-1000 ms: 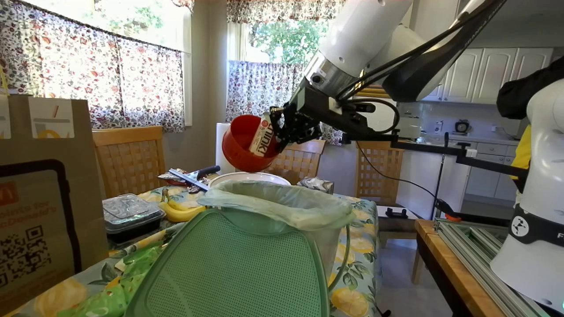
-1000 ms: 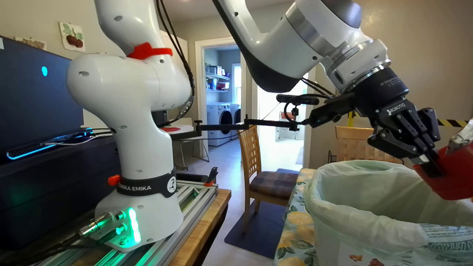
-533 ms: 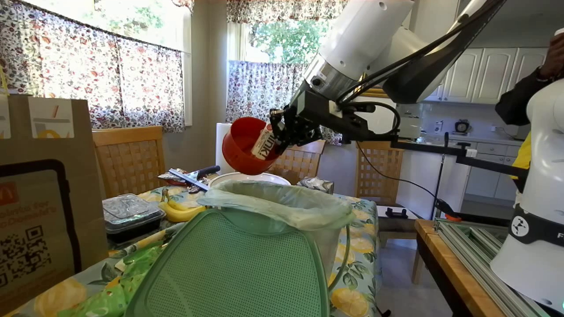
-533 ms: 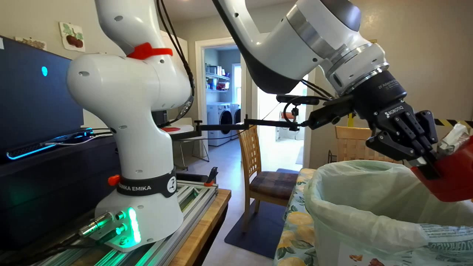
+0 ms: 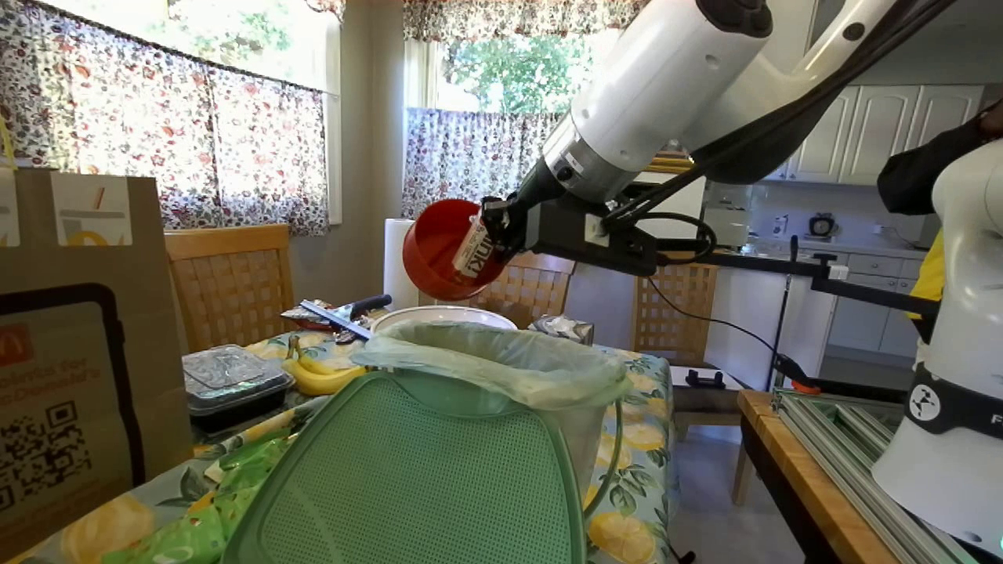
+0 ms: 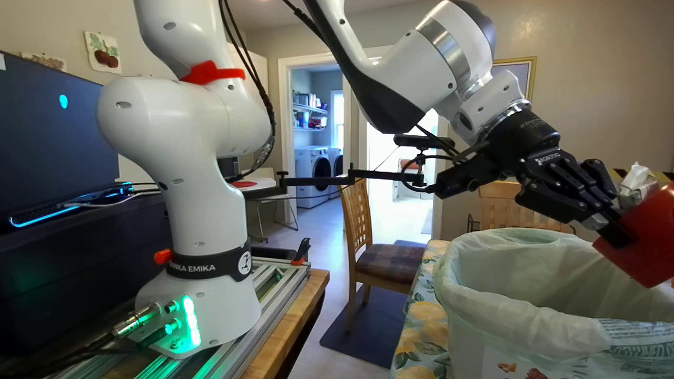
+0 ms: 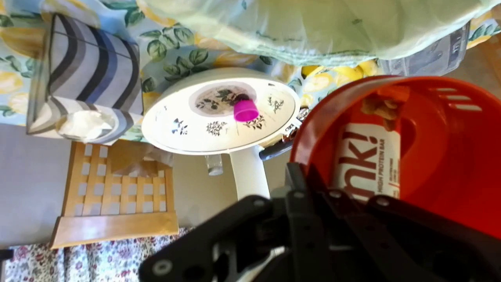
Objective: Move the bin forwards then tilt the red lid over the bin to put the box in the lid into the bin.
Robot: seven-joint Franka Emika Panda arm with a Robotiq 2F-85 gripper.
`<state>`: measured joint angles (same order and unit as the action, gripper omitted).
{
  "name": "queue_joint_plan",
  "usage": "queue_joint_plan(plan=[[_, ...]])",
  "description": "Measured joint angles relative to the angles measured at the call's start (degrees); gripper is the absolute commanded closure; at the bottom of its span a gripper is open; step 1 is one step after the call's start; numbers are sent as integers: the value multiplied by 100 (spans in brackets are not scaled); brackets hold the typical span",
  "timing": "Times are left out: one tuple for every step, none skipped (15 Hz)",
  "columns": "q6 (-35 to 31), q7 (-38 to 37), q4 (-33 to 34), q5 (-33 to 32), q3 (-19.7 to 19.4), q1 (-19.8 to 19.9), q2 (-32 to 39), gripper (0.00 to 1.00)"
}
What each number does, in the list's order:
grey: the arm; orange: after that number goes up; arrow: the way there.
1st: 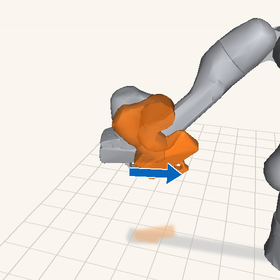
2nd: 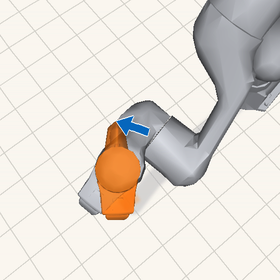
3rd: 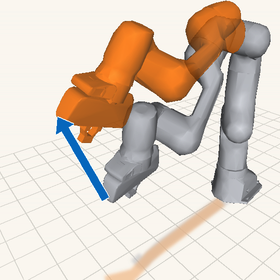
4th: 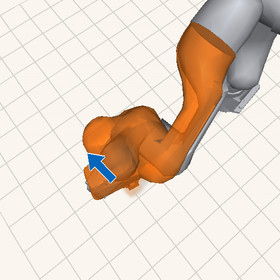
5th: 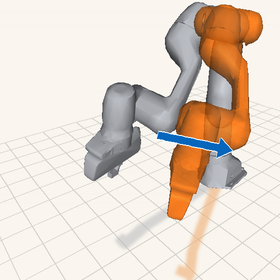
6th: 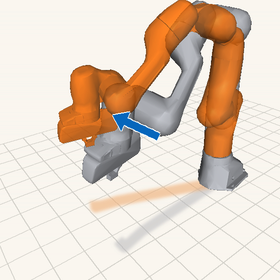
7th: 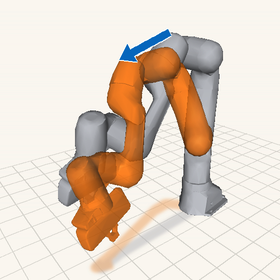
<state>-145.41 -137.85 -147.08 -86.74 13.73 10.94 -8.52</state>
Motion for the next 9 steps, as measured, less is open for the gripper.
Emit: queue_joint_plan(plan=[[279, -100, -4, -92, 92, -56, 15, 99], [594, -184, -10, -184, 77, -224, 40, 99], [942, -275, -15, -277, 24, -445, 75, 99], [1302, -359, -19, -349, -6, -642, 121, 99], [1670, -448, -20, -414, -12, -818, 183, 99], [2040, -545, -20, -484, -13, -985, 260, 99], [2367, -616, -20, -521, -14, -1132, 346, 99], [2656, -649, -19, -529, -15, -1260, 440, 99], [2896, -671, -18, -530, -15, -1367, 530, 99]])
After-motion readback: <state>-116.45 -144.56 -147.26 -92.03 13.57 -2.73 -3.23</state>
